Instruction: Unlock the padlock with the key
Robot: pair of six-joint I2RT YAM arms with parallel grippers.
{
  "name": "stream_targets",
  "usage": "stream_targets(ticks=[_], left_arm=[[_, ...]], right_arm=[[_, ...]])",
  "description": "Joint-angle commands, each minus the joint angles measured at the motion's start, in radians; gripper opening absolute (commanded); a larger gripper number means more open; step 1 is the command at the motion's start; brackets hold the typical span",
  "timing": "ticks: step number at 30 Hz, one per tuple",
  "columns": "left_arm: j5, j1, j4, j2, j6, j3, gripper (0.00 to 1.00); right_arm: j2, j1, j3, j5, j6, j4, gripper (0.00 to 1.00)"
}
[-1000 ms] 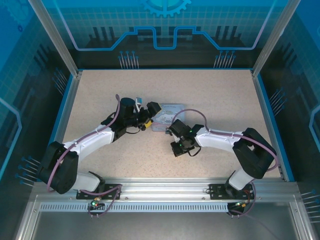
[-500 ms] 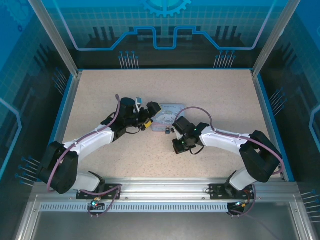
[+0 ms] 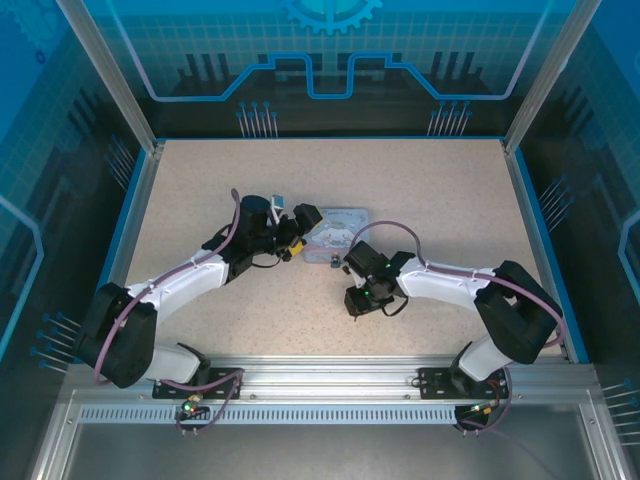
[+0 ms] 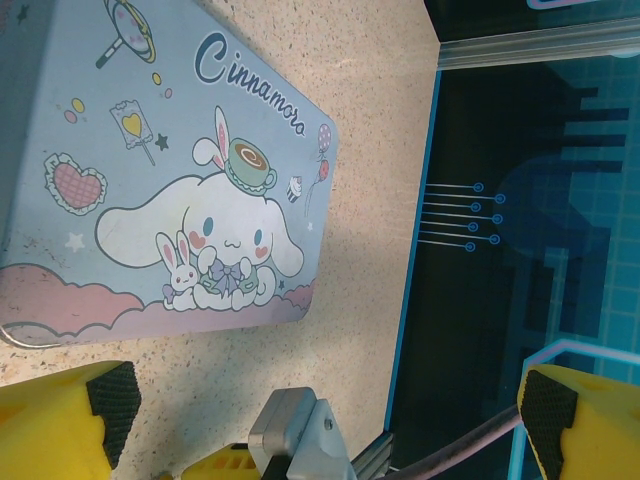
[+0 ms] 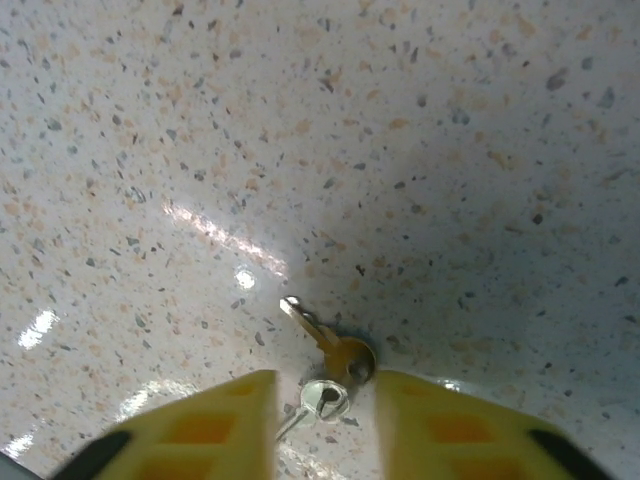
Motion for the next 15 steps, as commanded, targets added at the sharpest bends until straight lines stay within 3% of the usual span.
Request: stream_targets(ticks=[1, 11, 15], left_arm=[[-0.005, 0.007, 0.000, -0.014, 0.013, -0.007, 0.99], [-0.007, 0.007, 0.001, -0.016, 0.011, -0.007, 0.99], [-0.006, 0.006, 0.002, -0.015, 0.010, -0.008, 0.99]], right_arm=[[-0.012, 0.010, 0.008, 0.032, 0.002, -0.040, 0.39], [0.021, 0.030, 0.048, 0.056, -0.021, -0.063, 0.43], [0.032, 0.056, 0.048, 0.089, 0.012, -0.080, 0.50]])
